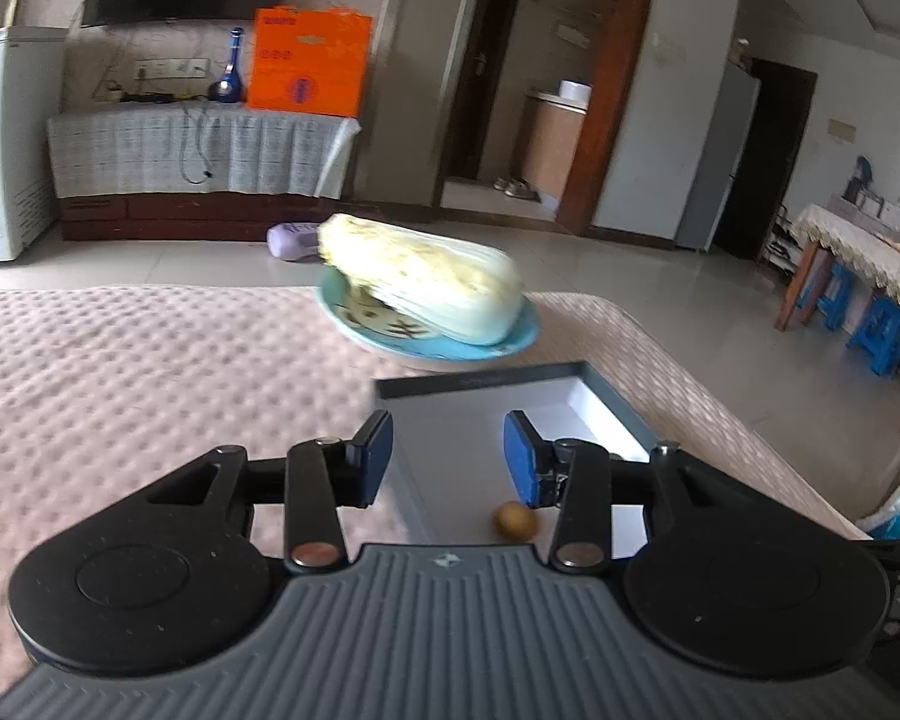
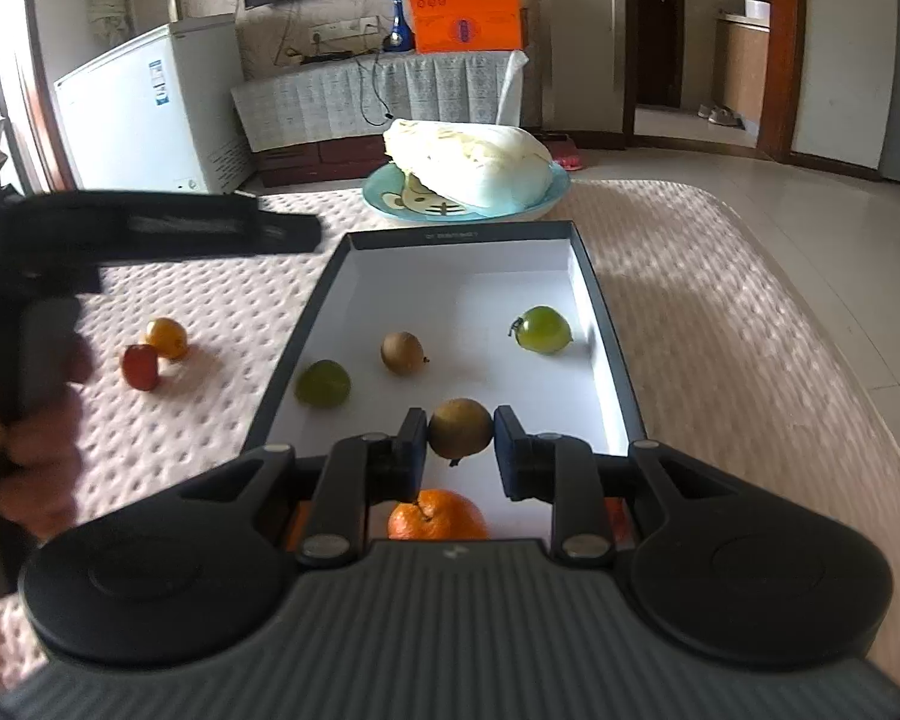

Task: Organize fruits
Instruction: 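Open the left tool in the box while the right tool releases its brown fruit, then grasp the red tomato with the left tool while the right tool grasps the orange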

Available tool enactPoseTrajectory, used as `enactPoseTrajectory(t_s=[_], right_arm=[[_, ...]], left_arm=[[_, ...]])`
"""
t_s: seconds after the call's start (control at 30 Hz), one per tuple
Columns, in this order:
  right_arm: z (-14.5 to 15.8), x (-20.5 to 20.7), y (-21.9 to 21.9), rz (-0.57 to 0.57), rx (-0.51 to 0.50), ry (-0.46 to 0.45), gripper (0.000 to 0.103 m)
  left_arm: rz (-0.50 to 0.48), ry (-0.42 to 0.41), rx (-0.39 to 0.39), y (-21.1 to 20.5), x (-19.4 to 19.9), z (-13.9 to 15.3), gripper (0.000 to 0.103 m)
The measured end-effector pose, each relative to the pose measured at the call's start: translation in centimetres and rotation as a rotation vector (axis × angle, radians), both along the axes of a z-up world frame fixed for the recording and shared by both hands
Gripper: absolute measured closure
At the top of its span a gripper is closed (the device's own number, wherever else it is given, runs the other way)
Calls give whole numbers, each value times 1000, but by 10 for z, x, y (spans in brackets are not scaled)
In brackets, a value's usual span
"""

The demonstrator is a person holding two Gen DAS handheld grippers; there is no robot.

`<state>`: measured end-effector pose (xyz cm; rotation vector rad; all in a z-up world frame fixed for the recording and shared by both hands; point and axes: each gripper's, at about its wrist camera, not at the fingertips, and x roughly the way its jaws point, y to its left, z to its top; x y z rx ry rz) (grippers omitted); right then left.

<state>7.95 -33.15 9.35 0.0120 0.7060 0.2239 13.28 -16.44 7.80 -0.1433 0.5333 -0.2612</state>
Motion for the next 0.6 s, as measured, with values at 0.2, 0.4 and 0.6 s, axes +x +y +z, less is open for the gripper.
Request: enactPoseTrajectory(t_s=[0.2,0.4,0.6], right_arm=[[-3,7,0,-64,8,-1,75],[3,7,8,-105,21,-49,48],[13,6,18,-108,111,-95,48]], left_arm=[[56,-1,7,42,-10,7,56],[95,19,43,83,-21,2,56],[66,53,116,105,-37,-16,56]])
